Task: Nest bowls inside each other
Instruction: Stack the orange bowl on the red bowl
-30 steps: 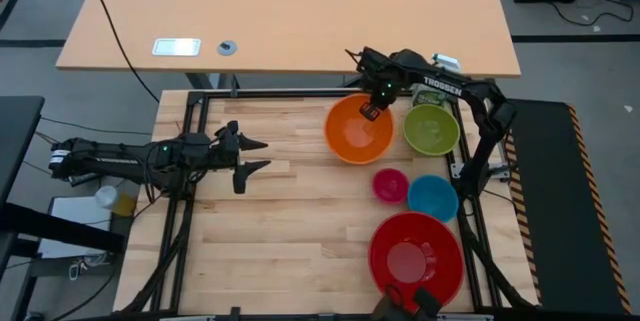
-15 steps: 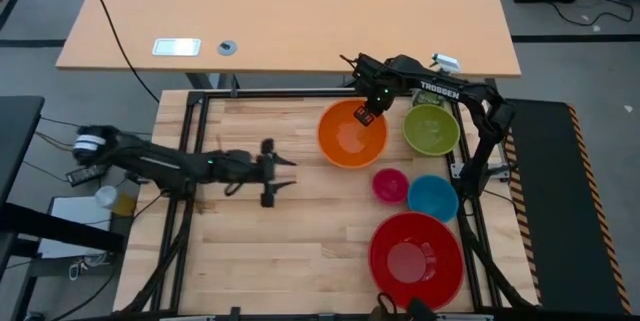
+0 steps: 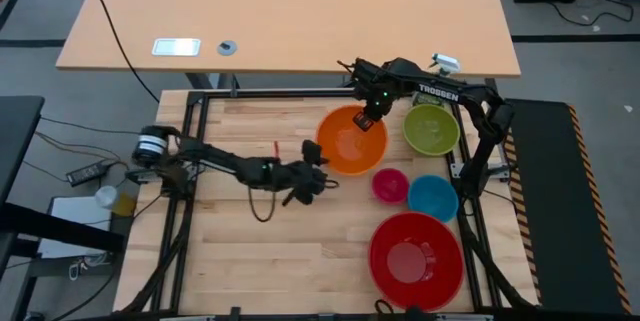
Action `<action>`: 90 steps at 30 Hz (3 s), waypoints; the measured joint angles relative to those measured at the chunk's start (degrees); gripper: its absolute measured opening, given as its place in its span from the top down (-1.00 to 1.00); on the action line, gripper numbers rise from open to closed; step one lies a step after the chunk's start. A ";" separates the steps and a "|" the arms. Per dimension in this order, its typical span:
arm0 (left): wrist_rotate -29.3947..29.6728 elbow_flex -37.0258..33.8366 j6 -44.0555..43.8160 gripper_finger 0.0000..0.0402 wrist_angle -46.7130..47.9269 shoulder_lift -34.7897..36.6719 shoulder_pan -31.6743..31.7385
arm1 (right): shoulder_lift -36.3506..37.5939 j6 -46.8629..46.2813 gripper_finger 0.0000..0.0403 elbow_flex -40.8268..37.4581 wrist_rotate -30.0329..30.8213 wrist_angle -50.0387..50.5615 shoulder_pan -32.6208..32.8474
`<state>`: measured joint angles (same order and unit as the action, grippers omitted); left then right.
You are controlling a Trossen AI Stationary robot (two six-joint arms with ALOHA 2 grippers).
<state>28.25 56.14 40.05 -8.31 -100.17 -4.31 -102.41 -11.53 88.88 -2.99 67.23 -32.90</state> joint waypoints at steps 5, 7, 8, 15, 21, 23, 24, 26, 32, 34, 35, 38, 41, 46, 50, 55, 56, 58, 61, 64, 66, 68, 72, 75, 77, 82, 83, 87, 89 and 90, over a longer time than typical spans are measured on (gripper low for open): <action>3.14 5.84 1.15 -0.16 5.50 -3.94 -0.71 | 0.04 0.02 0.87 0.00 -0.03 2.74 2.39; 3.50 7.15 1.37 -0.16 5.18 -3.76 -1.89 | 0.04 -0.06 0.87 0.00 -0.03 3.88 3.45; 3.52 7.42 1.89 -0.16 5.33 -3.44 -2.72 | 0.10 -0.11 0.87 0.01 -0.45 4.45 3.82; 4.56 9.27 6.74 -0.16 5.06 -1.42 -7.80 | 0.62 -2.23 0.87 2.86 -2.13 11.24 7.78; 7.42 13.00 9.39 -0.16 4.67 -1.19 -12.04 | 4.30 -5.26 0.87 6.05 -0.66 15.32 12.56; 8.26 14.13 10.16 -0.16 4.73 -1.12 -12.76 | 6.24 -7.11 0.87 6.16 -0.09 16.73 13.84; 8.47 14.89 10.36 -0.16 4.84 -1.12 -13.05 | 7.05 -8.18 0.87 6.16 0.39 17.58 14.57; 8.50 16.54 10.53 -0.16 4.95 -1.12 -13.63 | 8.90 -10.36 0.87 6.16 0.92 19.28 16.00; 5.31 20.85 11.38 -0.16 4.57 -1.12 -15.57 | 14.66 -16.49 0.87 6.23 0.96 22.35 20.99; 1.91 21.68 10.50 -0.16 4.38 -1.12 -15.96 | 16.08 -18.67 0.87 6.22 0.65 22.84 23.21; -0.19 21.94 10.04 -0.16 4.00 -1.12 -16.19 | 16.67 -19.73 0.87 6.21 0.56 22.81 24.57; -4.42 21.98 9.66 -0.16 0.55 -1.66 -17.11 | 17.66 -22.68 0.87 6.21 0.01 22.82 28.76; -5.76 21.96 10.10 -0.16 -3.13 -2.85 -18.51 | 17.74 -26.00 0.87 6.14 -0.67 22.86 33.39; -7.16 22.49 10.58 -0.16 -6.15 -6.63 -19.87 | 16.60 -32.14 0.87 5.82 -0.42 23.27 40.42; -7.73 26.03 10.61 -0.16 -6.34 -10.57 -20.77 | 16.51 -37.05 0.87 3.76 -0.86 23.43 45.10; -8.57 32.47 12.50 -0.16 -6.00 -16.33 -21.99 | 16.94 -42.59 0.87 0.16 -5.31 23.34 49.38; -8.94 34.05 12.92 -0.16 -6.09 -17.50 -22.15 | 17.16 -43.26 0.87 -0.43 -5.97 23.30 50.36; -9.68 36.98 13.58 -0.16 -5.78 -19.55 -22.41 | 17.41 -45.16 0.87 -1.37 -7.18 23.19 52.39; -12.04 41.59 13.49 -0.16 -4.28 -22.71 -22.43 | 17.81 -49.10 0.87 -2.86 -9.07 23.05 55.79; -14.14 45.48 12.92 -0.16 -3.30 -25.62 -22.41 | 17.81 -53.30 0.86 -3.96 -11.03 23.07 58.96; -14.87 47.40 12.59 -0.16 -3.30 -27.08 -22.41 | 17.83 -55.66 0.85 -4.48 -11.89 22.99 60.86; -15.86 47.89 12.47 -0.16 -3.28 -27.92 -22.31 | 17.86 -58.34 0.83 -5.09 -12.42 22.82 62.43; -17.75 47.72 10.06 -0.16 -3.13 -28.31 -21.64 | 17.79 -62.78 0.77 -6.58 -12.80 22.88 64.81; -20.05 47.42 6.64 -0.16 -3.32 -28.27 -20.86 | 17.75 -65.13 0.72 -8.31 -12.84 22.62 65.98; -20.41 47.34 4.27 -0.16 -2.61 -28.27 -20.31 | 17.73 -66.41 0.67 -9.54 -12.84 22.55 66.48; -24.78 47.34 -1.48 -0.16 3.26 -28.25 -18.59 | 17.68 -67.58 0.52 -13.80 -14.94 19.82 66.74; -25.39 47.34 -2.73 -0.16 4.54 -28.25 -18.20 | 17.68 -67.52 0.48 -14.70 -15.31 19.15 66.74; -26.01 47.36 -5.22 -0.16 6.72 -28.81 -17.41 | 17.68 -67.65 0.31 -17.46 -15.70 17.28 66.58; -25.97 47.34 -5.59 -0.16 7.59 -29.18 -17.38 | 17.68 -68.01 0.24 -18.02 -16.90 16.92 66.46; -26.18 47.30 -5.58 -0.16 7.88 -29.43 -17.38 | 17.68 -68.23 0.21 -18.14 -17.32 16.76 66.46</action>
<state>2.07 103.44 34.47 -0.43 -129.60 -21.69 -84.73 -79.76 70.74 -20.31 83.99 33.56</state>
